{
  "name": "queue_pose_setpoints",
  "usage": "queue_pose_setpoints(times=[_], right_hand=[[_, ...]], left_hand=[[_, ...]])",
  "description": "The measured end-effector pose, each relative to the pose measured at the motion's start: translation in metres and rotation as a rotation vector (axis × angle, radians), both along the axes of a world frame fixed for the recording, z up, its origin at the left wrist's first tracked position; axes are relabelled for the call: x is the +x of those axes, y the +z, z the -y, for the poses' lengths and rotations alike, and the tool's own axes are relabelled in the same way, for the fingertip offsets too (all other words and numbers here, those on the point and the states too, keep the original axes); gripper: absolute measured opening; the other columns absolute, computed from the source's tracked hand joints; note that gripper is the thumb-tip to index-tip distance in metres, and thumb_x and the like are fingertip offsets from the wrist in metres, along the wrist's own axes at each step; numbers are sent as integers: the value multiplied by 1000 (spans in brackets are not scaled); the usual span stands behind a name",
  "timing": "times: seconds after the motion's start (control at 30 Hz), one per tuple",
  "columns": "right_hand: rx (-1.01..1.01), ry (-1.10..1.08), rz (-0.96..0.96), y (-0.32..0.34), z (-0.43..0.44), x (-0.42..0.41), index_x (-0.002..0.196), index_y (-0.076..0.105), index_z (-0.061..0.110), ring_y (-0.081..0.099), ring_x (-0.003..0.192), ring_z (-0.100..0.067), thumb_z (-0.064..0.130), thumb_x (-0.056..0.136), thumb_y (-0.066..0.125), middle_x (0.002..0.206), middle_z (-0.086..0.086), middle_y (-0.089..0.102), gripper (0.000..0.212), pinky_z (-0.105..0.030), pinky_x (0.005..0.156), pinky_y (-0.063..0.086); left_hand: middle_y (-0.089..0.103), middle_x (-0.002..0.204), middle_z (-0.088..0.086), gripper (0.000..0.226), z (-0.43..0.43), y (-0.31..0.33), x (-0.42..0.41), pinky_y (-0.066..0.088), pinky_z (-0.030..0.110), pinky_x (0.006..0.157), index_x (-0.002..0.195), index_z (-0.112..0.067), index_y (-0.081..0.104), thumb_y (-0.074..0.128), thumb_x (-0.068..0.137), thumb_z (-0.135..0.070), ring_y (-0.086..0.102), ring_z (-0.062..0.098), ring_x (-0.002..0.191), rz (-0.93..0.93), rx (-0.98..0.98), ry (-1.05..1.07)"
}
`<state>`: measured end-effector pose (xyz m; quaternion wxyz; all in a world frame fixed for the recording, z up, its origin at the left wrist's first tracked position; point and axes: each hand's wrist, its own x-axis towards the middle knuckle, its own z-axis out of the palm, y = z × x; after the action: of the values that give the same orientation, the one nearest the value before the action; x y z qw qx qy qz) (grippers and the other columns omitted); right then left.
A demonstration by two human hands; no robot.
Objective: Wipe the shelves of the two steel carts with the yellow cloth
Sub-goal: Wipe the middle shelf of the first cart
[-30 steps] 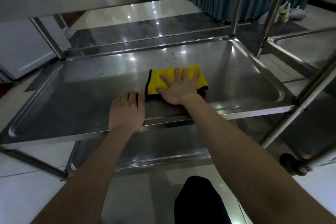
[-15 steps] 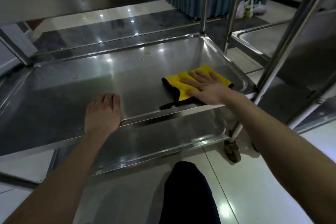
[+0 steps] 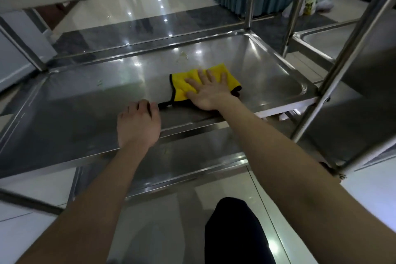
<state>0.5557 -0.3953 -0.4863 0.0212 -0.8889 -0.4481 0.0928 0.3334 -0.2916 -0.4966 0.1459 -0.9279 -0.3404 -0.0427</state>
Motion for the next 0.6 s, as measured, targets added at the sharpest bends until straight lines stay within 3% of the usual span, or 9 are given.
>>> queue_pose_setpoints(times=[0.13,0.23,0.47,0.6], right_hand=[[79,154,-14,-7,29,-33,166,13,57,-5,167,-19,68,105,22,180,10,-3,62,-63,129,-11],[73,203,-14,-1,73,-17,165,17,56,-2,166,-15,63,108,26,180,14,1,58,-58,131,-5],[-24,-147,-11,9,194,60,165,5,59,-3,167,-19,63,109,20,180,12,-5,58,-60,131,2],[1,-168,-19,-1,212,50,164,7,60,-3,167,-20,66,107,24,180,11,-4,60,-58,131,-5]], left_hand=[[58,141,20,70,-11,-1,-1,43,50,95,146,-8,52,5,98,-29,53,42,125,15,1,0],[61,130,31,72,-9,0,-6,48,54,88,137,3,58,9,93,-26,58,50,115,29,-21,-112],[67,125,32,68,-14,2,-14,50,57,87,127,4,67,17,93,-29,62,53,109,36,-69,-152],[69,122,29,58,-24,-1,-15,55,58,87,121,1,70,26,96,-27,64,53,106,90,-88,-146]])
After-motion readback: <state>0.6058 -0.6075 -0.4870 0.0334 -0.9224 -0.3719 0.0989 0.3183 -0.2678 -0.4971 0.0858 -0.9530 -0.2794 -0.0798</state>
